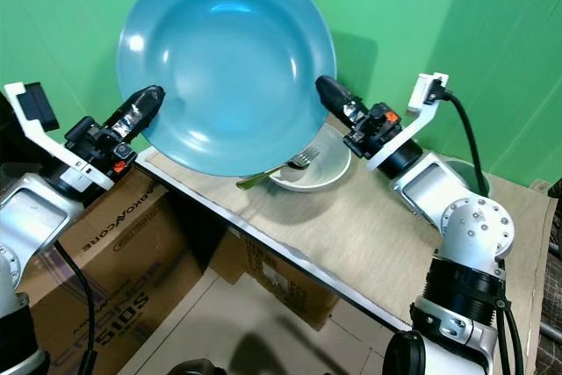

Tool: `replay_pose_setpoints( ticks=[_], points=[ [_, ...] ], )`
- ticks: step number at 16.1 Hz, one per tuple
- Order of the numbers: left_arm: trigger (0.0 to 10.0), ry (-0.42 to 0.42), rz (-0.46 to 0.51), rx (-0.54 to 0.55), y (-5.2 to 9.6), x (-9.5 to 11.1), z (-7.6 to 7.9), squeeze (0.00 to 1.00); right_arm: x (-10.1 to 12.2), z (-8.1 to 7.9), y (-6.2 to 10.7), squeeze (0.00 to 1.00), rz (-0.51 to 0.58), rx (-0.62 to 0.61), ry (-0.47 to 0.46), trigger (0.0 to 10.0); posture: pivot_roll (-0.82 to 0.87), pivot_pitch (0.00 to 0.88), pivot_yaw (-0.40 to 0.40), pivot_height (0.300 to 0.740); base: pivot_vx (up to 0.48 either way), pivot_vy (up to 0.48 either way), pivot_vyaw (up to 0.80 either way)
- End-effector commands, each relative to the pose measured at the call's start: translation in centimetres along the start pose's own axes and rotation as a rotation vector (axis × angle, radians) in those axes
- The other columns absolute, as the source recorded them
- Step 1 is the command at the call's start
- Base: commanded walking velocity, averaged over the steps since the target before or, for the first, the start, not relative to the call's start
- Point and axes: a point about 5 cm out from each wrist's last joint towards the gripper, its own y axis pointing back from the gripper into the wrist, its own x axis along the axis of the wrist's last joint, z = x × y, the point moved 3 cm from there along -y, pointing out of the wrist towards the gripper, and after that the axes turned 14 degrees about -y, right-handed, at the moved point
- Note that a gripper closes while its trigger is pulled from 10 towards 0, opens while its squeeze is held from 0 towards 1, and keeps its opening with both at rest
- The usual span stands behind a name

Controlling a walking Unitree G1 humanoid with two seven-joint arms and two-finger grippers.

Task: Setting the table

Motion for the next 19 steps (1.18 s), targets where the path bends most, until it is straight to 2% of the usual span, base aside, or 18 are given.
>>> replay_pose_setpoints(
  ticks=[1,7,9,11,12,13,14,15,19],
  points=[
    [0.0,-0.008,0.015,-0.039,0.1,0.4,0.6,0.00,0.3,-1.2,-0.5,0.00,-0.002,0.056,0.021,0.0,0.10,0.000,0.050,0.740,0.000,0.000,0.00],
    [0.0,-0.006,0.021,-0.061,0.2,0.6,0.9,0.00,0.3,-1.4,-0.6,0.00,-0.006,0.067,0.026,0.0,0.10,0.000,0.049,0.740,0.000,0.000,0.00],
    [0.0,-0.023,0.012,-0.032,0.2,0.5,0.4,0.00,0.3,-1.4,-0.6,0.00,-0.008,0.066,0.029,0.0,0.10,0.000,0.048,0.740,0.000,0.000,0.00],
    [0.0,-0.053,-0.007,0.047,0.2,0.3,-0.7,0.00,-0.1,-1.4,-0.7,0.00,-0.025,0.058,0.041,0.2,0.10,0.000,0.046,0.740,0.000,0.000,0.00],
    [0.0,-0.074,-0.016,0.070,0.2,0.2,-1.2,0.00,-0.4,-1.2,-0.7,0.00,-0.039,0.042,0.056,9.6,0.10,0.000,0.046,0.740,0.000,0.000,0.00],
    [0.0,-0.078,-0.013,0.079,0.2,0.3,-1.4,0.00,-0.8,-1.0,-0.8,0.00,-0.059,0.029,0.068,10.0,0.10,0.000,0.046,0.740,0.000,0.000,0.00],
    [0.0,-0.076,-0.009,0.081,0.2,0.4,-1.4,0.00,-1.0,-1.0,-0.8,0.00,-0.065,0.027,0.072,10.0,0.10,0.000,0.044,0.740,0.000,0.000,0.00],
    [0.0,-0.072,0.008,0.085,0.1,0.7,-1.5,0.00,-1.5,-0.9,-1.0,1.00,-0.080,0.025,0.079,10.0,0.10,0.000,0.043,0.740,0.000,0.000,0.00],
    [0.0,-0.066,0.028,0.089,0.0,0.9,-1.5,0.00,-2.2,-0.9,-1.5,1.00,-0.096,0.025,0.106,10.0,0.10,0.000,0.045,0.740,0.000,0.000,0.00]
  ],
)
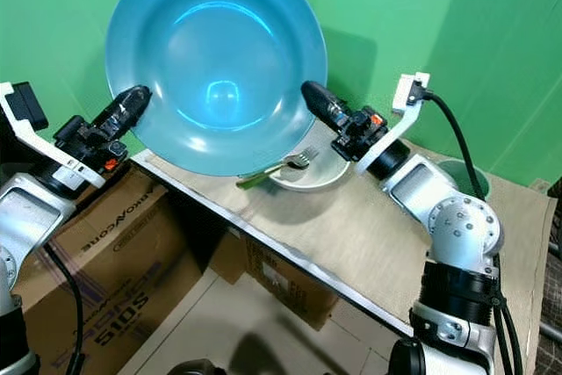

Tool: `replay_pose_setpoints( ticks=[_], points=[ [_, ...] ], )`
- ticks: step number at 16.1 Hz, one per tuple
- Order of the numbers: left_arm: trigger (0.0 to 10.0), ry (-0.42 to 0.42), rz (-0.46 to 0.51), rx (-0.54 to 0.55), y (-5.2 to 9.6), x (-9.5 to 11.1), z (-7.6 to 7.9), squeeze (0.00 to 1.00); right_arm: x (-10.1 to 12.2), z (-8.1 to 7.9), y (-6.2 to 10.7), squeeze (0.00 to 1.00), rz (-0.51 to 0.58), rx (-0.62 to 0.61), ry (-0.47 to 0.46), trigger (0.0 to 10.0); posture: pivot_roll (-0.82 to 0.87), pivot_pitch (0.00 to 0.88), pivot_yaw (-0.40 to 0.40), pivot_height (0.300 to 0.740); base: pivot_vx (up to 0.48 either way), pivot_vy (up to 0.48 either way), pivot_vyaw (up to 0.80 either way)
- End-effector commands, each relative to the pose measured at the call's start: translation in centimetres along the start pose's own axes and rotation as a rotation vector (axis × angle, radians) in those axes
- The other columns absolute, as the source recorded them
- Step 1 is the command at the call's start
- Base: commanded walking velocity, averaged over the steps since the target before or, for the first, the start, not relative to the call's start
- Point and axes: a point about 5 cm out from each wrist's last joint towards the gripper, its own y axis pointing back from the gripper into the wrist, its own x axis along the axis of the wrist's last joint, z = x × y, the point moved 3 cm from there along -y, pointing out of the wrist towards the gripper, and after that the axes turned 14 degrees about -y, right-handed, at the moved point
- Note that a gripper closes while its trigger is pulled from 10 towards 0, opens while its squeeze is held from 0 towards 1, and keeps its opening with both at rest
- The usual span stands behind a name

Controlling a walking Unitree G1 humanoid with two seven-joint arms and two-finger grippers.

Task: Setting the table

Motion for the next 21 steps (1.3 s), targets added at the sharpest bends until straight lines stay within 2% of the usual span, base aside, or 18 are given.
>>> replay_pose_setpoints(
  ticks=[1,2,3,8,10,11,12,21],
  points=[
    [0.0,-0.012,0.016,0.004,-0.3,0.5,0.0,0.00,-0.9,-0.8,-0.6,1.00,-0.033,0.029,0.030,10.0,0.10,0.000,0.048,0.740,0.000,0.000,0.00],
    [0.0,-0.011,0.015,0.001,-0.3,0.5,0.0,0.00,-0.9,-0.7,-0.6,1.00,-0.032,0.021,0.036,10.0,0.10,0.000,0.048,0.740,0.000,0.000,0.00],
    [0.0,0.003,0.022,-0.017,-0.4,0.5,0.3,0.00,-1.1,-0.3,-0.7,0.00,-0.040,-0.015,0.052,10.0,0.10,0.000,0.049,0.740,0.000,0.000,0.00],
    [0.0,0.019,0.047,-0.031,-0.1,0.9,0.5,0.00,-1.1,1.3,-0.6,0.00,-0.032,-0.111,0.040,10.0,0.10,0.000,0.043,0.740,0.000,0.000,0.00],
    [0.0,0.019,0.038,-0.035,0.0,0.8,0.5,0.00,-1.0,0.8,-0.8,0.00,-0.023,-0.072,0.028,10.0,0.10,0.000,0.045,0.740,0.000,0.000,0.00],
    [0.0,0.020,0.033,-0.039,0.0,0.7,0.6,0.00,-1.0,0.6,-0.9,0.00,-0.020,-0.061,0.026,4.4,0.10,0.000,0.046,0.740,0.000,0.000,0.00],
    [0.0,0.019,0.029,-0.041,-0.1,0.6,0.6,0.00,-1.0,0.5,-0.9,0.00,-0.019,-0.057,0.025,0.0,0.10,0.000,0.047,0.740,0.000,0.000,0.00],
    [0.0,0.017,0.024,-0.036,-0.2,0.5,0.5,0.00,-1.1,0.7,-0.9,0.00,-0.009,-0.062,0.025,0.0,0.10,0.000,0.044,0.740,0.000,0.000,0.00]
  ],
)
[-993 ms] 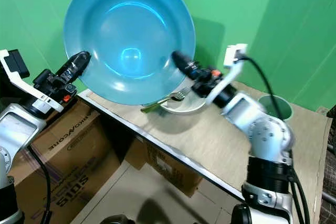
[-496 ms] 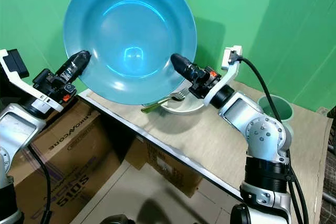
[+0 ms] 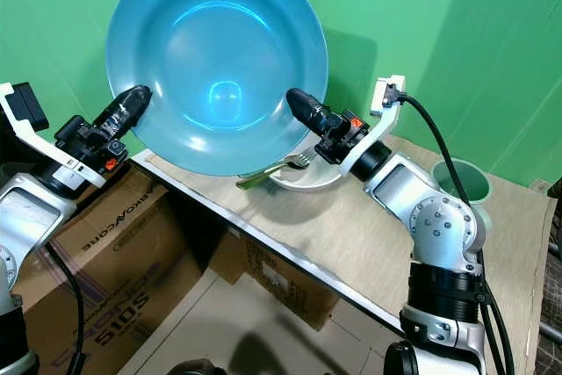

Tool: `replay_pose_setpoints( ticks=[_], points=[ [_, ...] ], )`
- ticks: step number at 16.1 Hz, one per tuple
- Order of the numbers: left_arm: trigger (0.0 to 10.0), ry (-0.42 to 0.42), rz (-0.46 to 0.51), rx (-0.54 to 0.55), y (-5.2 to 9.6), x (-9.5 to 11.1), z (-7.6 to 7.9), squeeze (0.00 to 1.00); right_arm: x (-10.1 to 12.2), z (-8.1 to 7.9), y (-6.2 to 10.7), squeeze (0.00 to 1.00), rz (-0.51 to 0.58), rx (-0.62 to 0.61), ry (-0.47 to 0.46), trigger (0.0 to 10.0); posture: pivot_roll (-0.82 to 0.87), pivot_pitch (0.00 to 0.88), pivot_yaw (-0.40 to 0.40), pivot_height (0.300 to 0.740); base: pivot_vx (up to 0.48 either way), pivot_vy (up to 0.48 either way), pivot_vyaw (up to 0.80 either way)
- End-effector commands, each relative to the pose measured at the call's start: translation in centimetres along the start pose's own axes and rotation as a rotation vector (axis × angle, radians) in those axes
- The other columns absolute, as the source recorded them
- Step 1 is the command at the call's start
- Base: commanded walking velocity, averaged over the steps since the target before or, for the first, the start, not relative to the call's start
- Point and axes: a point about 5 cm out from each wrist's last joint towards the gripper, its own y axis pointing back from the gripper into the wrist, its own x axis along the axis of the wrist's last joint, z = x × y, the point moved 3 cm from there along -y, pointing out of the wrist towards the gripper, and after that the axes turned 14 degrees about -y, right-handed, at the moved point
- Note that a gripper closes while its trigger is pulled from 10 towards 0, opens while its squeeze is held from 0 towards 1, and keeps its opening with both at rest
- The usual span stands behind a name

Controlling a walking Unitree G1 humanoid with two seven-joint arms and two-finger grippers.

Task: Setting the table

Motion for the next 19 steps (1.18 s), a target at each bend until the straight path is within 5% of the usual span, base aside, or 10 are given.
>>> replay_pose_setpoints(
  ticks=[1,5,6,7,8,9,15,16,19],
  points=[
    [0.0,-0.008,0.025,-0.027,-0.3,0.6,0.5,0.00,0.2,0.0,-0.1,0.00,0.015,-0.009,0.004,0.0,0.10,0.000,0.039,0.740,0.000,0.000,0.00],
    [0.0,-0.010,0.034,-0.040,-0.6,0.7,0.7,0.00,-0.2,-0.5,-0.2,0.00,0.001,0.007,-0.001,0.0,0.08,0.000,0.032,0.740,0.000,0.000,0.00],
    [0.7,-0.016,0.030,-0.037,-0.6,0.6,0.7,0.00,-0.5,-0.8,-0.2,0.00,0.001,0.011,-0.007,0.0,0.08,0.000,0.038,0.740,0.000,0.000,0.00],
    [10.0,-0.020,0.022,-0.032,-0.6,0.5,0.7,0.09,-0.9,-1.0,-0.1,0.00,0.000,0.016,-0.012,0.0,0.08,0.000,0.038,0.740,0.000,0.000,0.00],
    [10.0,-0.020,0.018,-0.034,-0.6,0.4,0.6,0.09,-1.0,-1.1,-0.1,0.00,0.001,0.016,-0.014,0.0,0.08,0.000,0.038,0.740,0.000,0.000,0.00],
    [10.0,-0.026,0.010,-0.027,-0.7,0.3,0.5,1.00,-1.1,-1.1,-0.1,0.00,0.009,0.016,-0.020,0.0,0.07,0.000,0.055,0.740,0.000,0.000,0.00],
    [10.0,-0.072,0.031,0.008,-0.5,0.7,0.2,0.97,0.5,-0.8,0.3,0.00,0.110,-0.018,-0.027,0.0,0.08,0.000,0.037,0.740,0.000,0.000,0.00],
    [10.0,-0.074,0.028,0.002,0.0,0.7,0.5,0.00,1.5,-1.2,0.6,0.00,0.154,0.005,-0.014,0.0,0.08,0.000,0.030,0.740,0.000,0.000,0.00],
    [10.0,-0.058,0.047,-0.032,1.2,1.1,1.4,0.00,3.5,-1.5,1.4,0.00,0.236,-0.004,0.016,0.0,0.08,0.000,0.039,0.740,0.000,0.000,0.00]
  ],
)
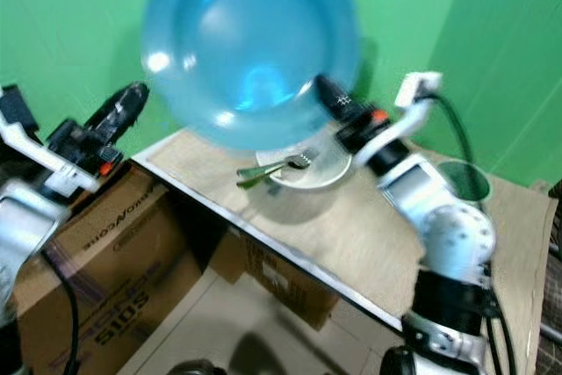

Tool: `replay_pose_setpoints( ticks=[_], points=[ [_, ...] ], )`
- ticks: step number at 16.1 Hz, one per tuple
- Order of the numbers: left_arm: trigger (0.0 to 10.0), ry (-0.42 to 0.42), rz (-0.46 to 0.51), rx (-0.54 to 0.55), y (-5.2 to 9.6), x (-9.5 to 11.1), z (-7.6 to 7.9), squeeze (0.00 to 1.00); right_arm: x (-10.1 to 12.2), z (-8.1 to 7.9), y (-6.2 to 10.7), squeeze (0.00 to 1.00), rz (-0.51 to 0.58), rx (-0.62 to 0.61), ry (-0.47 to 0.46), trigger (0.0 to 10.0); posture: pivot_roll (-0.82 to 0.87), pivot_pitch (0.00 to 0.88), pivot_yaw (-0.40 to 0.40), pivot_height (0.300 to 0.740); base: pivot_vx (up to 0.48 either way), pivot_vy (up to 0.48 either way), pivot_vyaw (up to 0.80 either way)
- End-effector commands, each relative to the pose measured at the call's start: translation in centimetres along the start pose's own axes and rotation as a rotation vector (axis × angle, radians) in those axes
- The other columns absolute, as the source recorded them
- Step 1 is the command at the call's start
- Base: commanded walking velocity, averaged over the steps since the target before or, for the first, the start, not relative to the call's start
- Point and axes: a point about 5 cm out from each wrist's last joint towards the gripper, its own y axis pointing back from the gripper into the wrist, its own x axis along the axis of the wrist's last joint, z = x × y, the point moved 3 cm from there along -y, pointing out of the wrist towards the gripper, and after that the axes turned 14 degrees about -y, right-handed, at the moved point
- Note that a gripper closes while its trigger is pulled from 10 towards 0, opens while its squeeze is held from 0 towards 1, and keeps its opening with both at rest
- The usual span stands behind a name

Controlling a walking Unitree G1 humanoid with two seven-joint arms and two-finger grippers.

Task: Setting the table

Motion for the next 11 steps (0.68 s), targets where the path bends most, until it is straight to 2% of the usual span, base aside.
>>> replay_pose_setpoints(
  ticks=[1,3,5,6,7,8,9,10,11],
  points=[
    [10.0,-0.009,0.009,-0.017,0.4,0.6,0.4,0.00,1.3,-1.1,-0.1,0.00,0.061,0.046,0.006,0.0,0.08,0.000,0.050,0.740,0.000,0.000,0.00],
    [10.0,-0.019,-0.018,-0.034,1.2,0.6,1.1,0.00,2.2,-0.7,0.6,0.00,0.119,0.010,0.034,0.0,0.09,0.000,0.059,0.740,0.000,0.000,0.00],
    [10.0,-0.046,-0.048,-0.030,1.7,0.4,1.2,0.00,2.4,-1.1,1.1,0.00,0.142,0.005,0.082,0.0,0.09,0.000,0.058,0.740,0.000,0.000,0.00],
    [10.0,-0.129,-0.120,-0.017,2.1,-0.3,1.3,0.00,2.4,-1.6,1.5,0.00,0.155,0.009,0.113,0.0,0.11,0.000,0.031,0.740,0.000,0.000,0.00],
    [10.0,-0.212,-0.167,0.010,2.5,-0.7,1.4,0.00,2.0,-2.3,1.6,0.00,0.150,-0.012,0.192,0.0,0.11,0.000,0.027,0.740,0.000,0.000,0.00],
    [10.0,-0.266,-0.186,0.044,2.5,-0.7,1.2,0.00,1.8,-2.7,1.7,0.00,0.151,-0.022,0.231,0.0,0.11,0.000,0.024,0.740,0.000,0.000,0.00],
    [10.0,-0.427,-0.240,0.126,2.2,-1.1,0.6,0.00,1.4,-3.5,1.8,0.00,0.157,-0.052,0.307,10.0,0.11,0.000,0.021,0.740,0.000,0.000,0.00],
    [10.0,-0.517,-0.257,0.161,1.7,-1.3,0.5,0.00,0.9,-4.0,1.8,0.00,0.158,-0.058,0.332,10.0,0.11,0.000,0.024,0.740,0.000,0.000,0.00],
    [10.0,-0.648,-0.262,0.189,0.5,-1.7,0.8,0.00,0.1,-4.7,2.1,0.00,0.167,-0.071,0.374,10.0,0.10,0.000,0.025,0.740,0.000,0.000,0.00]
  ],
)
